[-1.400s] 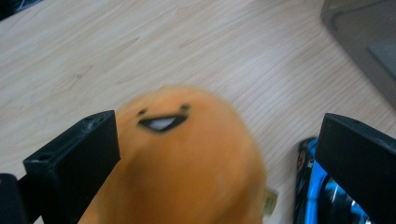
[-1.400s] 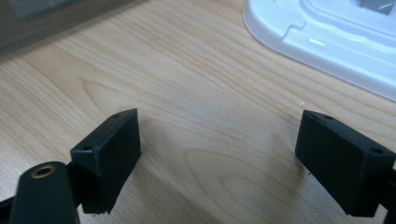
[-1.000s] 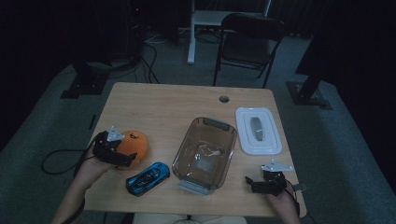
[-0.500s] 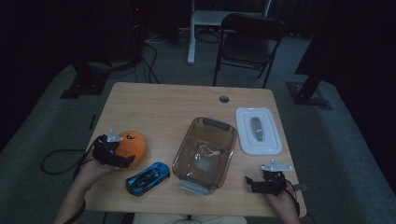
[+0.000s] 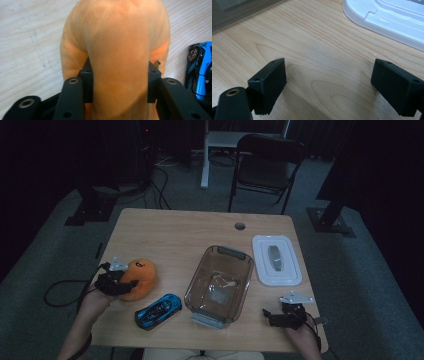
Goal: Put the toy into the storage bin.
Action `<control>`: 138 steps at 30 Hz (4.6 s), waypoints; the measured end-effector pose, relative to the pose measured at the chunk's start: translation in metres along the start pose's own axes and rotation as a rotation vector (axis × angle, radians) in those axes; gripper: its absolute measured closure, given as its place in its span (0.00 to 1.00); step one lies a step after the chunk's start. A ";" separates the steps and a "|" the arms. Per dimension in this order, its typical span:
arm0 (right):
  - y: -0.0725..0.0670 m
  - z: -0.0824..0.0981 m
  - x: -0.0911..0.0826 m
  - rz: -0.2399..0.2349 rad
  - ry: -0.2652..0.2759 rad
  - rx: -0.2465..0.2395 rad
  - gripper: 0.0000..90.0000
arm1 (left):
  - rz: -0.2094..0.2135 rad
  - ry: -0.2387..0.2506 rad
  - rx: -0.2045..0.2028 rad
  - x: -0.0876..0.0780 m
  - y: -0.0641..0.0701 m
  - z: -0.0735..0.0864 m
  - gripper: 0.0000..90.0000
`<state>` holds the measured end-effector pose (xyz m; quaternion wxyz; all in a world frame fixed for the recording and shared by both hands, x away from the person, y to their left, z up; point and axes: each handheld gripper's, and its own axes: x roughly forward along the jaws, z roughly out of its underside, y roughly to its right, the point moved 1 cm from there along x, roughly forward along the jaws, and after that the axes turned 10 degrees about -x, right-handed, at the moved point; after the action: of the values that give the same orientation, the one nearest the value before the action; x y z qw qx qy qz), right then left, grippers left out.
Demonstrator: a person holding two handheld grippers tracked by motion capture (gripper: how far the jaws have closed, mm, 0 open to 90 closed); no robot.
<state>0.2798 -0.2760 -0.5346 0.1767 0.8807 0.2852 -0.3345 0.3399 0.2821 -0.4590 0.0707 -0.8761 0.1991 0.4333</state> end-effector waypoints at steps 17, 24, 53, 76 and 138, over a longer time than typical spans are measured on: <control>0.000 0.000 0.000 0.001 0.000 0.001 0.14 | 0.012 0.061 0.047 -0.028 0.012 -0.031 0.71; 0.000 0.000 0.000 0.002 0.000 0.002 0.14 | 0.027 0.076 0.073 -0.032 0.025 -0.046 0.70; 0.000 0.000 0.000 0.002 0.001 0.001 0.14 | 0.185 0.178 0.326 -0.057 0.115 -0.137 0.70; 0.000 0.000 0.000 0.002 0.002 0.001 0.14 | 0.337 0.092 0.507 -0.013 0.199 -0.169 0.70; 0.001 0.000 0.000 0.000 0.002 0.003 0.14 | 0.306 -0.229 0.580 0.071 0.236 -0.150 0.46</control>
<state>0.2800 -0.2767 -0.5346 0.1749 0.8812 0.2849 -0.3341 0.3916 0.0027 -0.4119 0.2728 -0.7252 0.4339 0.4598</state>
